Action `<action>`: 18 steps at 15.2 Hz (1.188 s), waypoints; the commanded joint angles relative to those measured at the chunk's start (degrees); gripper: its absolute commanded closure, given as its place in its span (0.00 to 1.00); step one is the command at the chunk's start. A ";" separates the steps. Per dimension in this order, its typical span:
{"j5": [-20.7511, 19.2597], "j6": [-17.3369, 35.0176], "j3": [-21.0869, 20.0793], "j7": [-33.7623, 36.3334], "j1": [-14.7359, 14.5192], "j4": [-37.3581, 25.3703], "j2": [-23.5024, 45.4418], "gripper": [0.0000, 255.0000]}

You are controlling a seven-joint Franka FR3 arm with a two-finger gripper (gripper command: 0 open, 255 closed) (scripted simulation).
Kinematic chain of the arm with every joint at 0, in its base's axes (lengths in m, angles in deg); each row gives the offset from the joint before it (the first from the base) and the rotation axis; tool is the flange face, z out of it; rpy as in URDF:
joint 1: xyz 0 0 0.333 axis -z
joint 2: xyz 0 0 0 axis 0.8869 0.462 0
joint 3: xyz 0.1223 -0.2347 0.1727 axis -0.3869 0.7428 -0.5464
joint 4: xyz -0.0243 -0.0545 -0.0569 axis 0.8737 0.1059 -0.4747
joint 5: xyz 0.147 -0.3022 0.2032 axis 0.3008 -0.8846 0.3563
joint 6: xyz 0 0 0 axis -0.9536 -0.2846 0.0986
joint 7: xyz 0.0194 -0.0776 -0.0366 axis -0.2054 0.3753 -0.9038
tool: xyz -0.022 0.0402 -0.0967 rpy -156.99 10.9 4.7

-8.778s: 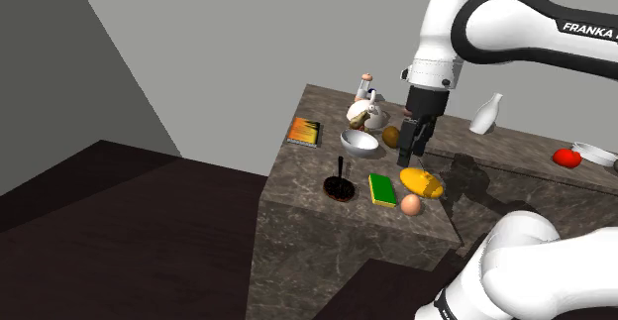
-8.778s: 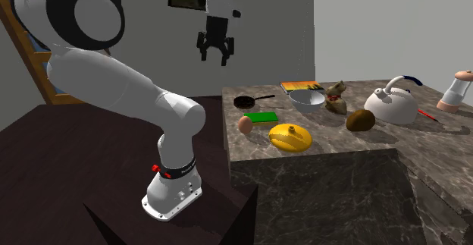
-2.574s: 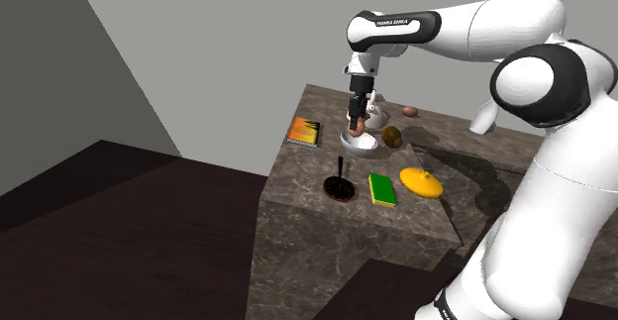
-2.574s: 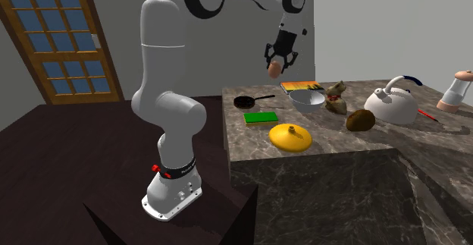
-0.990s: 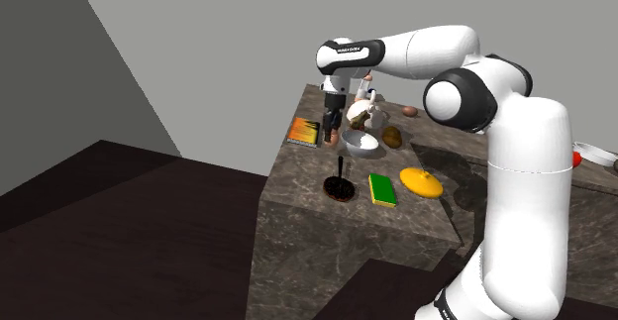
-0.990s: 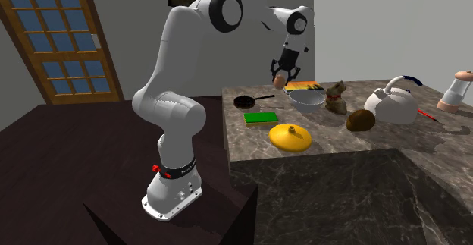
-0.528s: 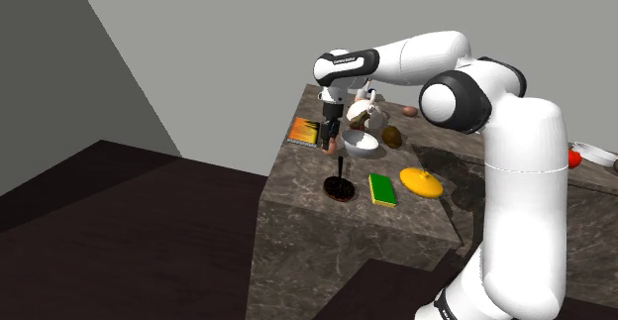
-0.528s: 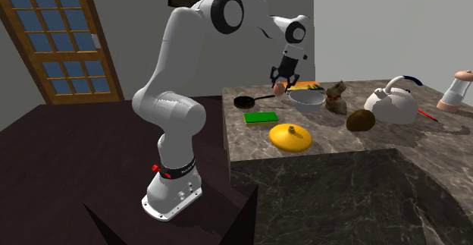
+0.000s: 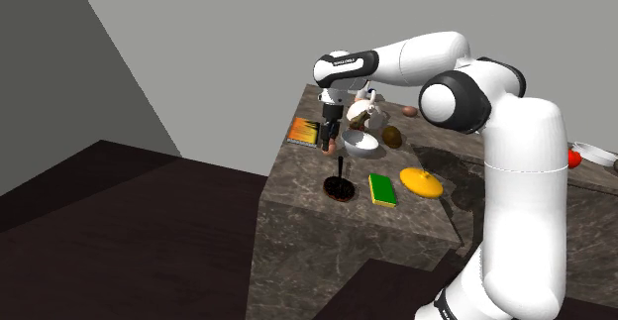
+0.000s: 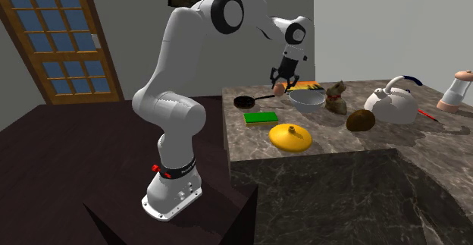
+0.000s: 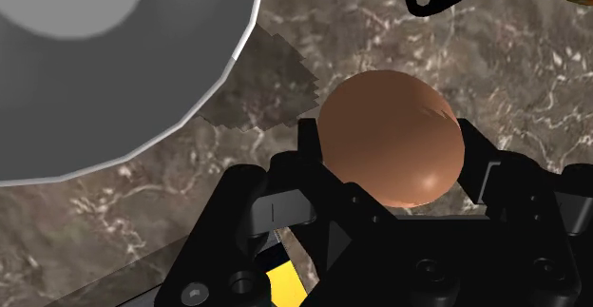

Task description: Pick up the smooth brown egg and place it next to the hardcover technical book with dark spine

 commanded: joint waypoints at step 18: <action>-0.01 -7.80 0.16 0.43 1.47 -9.28 1.42 0.00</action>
